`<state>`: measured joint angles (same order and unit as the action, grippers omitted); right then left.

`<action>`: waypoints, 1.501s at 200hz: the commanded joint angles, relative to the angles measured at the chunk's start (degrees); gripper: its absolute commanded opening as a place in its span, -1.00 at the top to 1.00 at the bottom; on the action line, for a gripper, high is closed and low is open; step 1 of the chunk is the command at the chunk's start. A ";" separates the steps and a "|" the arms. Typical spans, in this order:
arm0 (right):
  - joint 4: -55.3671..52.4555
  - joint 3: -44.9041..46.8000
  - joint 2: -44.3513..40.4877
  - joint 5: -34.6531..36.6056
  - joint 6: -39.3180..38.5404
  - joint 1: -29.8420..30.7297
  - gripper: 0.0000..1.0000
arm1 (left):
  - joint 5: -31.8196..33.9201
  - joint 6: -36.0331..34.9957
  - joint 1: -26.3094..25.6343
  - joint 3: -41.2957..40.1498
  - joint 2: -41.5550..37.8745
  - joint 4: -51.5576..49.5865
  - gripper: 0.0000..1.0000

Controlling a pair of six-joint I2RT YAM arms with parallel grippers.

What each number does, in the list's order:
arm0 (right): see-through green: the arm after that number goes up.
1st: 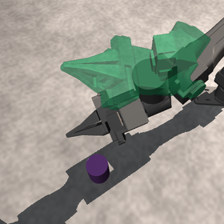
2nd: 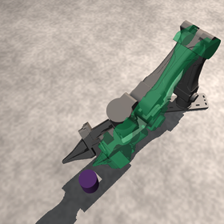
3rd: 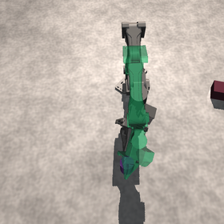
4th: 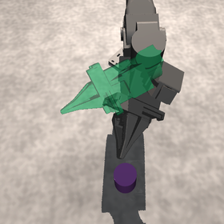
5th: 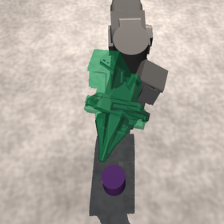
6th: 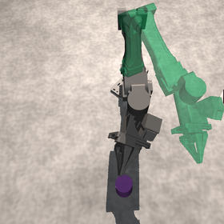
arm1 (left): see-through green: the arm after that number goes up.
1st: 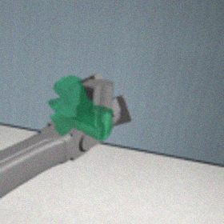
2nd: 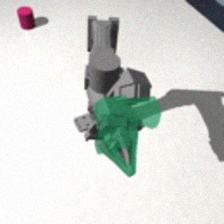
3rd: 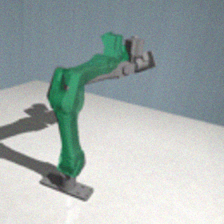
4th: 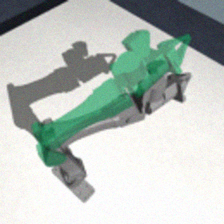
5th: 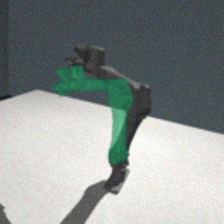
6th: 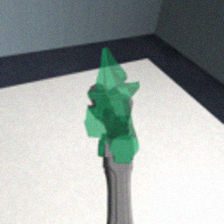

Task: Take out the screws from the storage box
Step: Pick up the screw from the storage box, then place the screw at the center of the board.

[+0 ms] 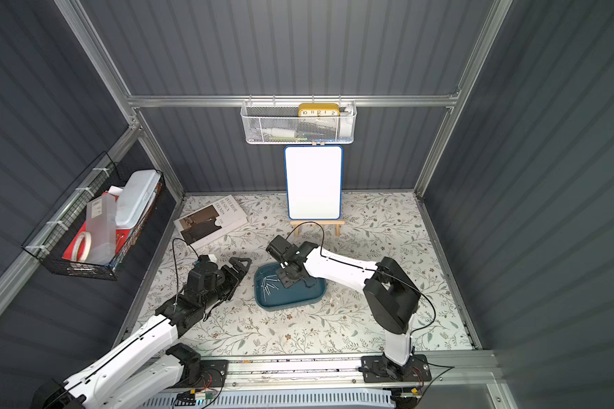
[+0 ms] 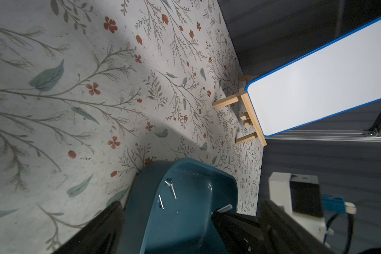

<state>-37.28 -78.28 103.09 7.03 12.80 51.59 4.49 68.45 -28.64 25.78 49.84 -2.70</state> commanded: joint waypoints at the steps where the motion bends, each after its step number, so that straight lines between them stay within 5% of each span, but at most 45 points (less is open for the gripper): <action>1: 0.07 2.41 -4.13 -0.15 2.71 -1.14 0.87 | -1.71 -1.47 -0.18 0.60 1.31 2.88 -0.99; 149: -3.43 17.11 -23.70 -4.05 2.86 -22.83 0.90 | -4.49 -2.48 -0.19 3.22 7.14 6.68 -0.97; 300: -1.61 18.78 -9.01 -6.03 3.19 -29.75 0.90 | -4.33 -3.03 -0.22 2.49 6.52 6.19 -0.97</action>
<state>-38.76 -59.24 93.03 0.16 14.83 22.44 1.04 66.87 -28.64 27.38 55.92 3.77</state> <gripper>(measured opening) 0.084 0.983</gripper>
